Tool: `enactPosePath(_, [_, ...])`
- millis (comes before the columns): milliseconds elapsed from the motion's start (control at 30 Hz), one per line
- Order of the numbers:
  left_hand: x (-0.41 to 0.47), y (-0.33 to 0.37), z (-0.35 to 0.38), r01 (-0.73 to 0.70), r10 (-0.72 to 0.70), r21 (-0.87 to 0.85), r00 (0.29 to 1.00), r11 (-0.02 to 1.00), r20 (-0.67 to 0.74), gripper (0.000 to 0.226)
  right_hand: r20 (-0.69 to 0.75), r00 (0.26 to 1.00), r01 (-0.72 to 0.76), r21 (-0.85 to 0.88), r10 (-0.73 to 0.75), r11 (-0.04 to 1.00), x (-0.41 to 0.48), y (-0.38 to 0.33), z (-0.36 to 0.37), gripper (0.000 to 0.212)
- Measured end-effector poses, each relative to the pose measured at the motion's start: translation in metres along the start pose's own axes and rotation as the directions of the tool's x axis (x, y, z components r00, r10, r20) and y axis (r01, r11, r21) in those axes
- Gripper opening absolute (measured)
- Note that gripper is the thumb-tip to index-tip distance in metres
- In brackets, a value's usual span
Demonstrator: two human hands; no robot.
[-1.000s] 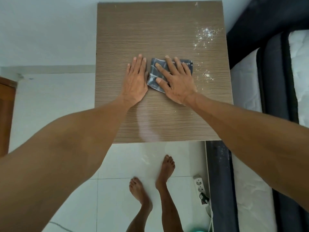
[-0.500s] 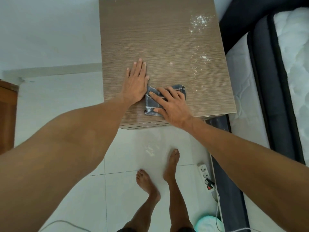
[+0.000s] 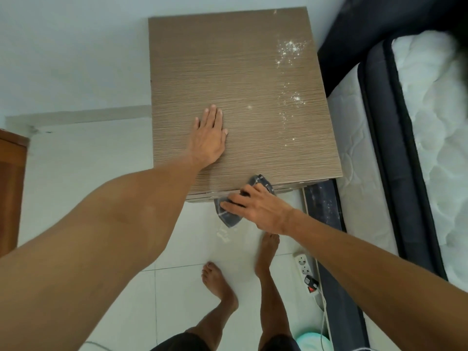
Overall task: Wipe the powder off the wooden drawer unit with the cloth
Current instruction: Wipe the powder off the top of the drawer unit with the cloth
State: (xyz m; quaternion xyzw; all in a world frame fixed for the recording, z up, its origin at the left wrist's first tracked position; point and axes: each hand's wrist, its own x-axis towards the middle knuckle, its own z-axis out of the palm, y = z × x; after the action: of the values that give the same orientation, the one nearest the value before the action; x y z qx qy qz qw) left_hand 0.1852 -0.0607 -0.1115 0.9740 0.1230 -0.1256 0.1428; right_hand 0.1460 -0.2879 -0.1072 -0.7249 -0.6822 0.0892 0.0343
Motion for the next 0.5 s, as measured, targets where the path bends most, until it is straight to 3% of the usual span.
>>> enactPosePath(100, [0.014, 0.017, -0.001, 0.002, -0.002, -0.022, 1.000, 1.000, -0.007, 0.057, 0.001, 1.000, 0.007, -0.002, -0.007, 1.000, -0.012, 0.031, -0.012, 0.086])
enactPosePath(500, [0.102, 0.067, 0.006, 0.111, -0.113, -0.019, 0.987, 0.994, -0.116, 0.056, -0.200, 0.935, -0.304, -0.031, 0.292, 0.952, 0.034, 0.276, -0.085, 0.067])
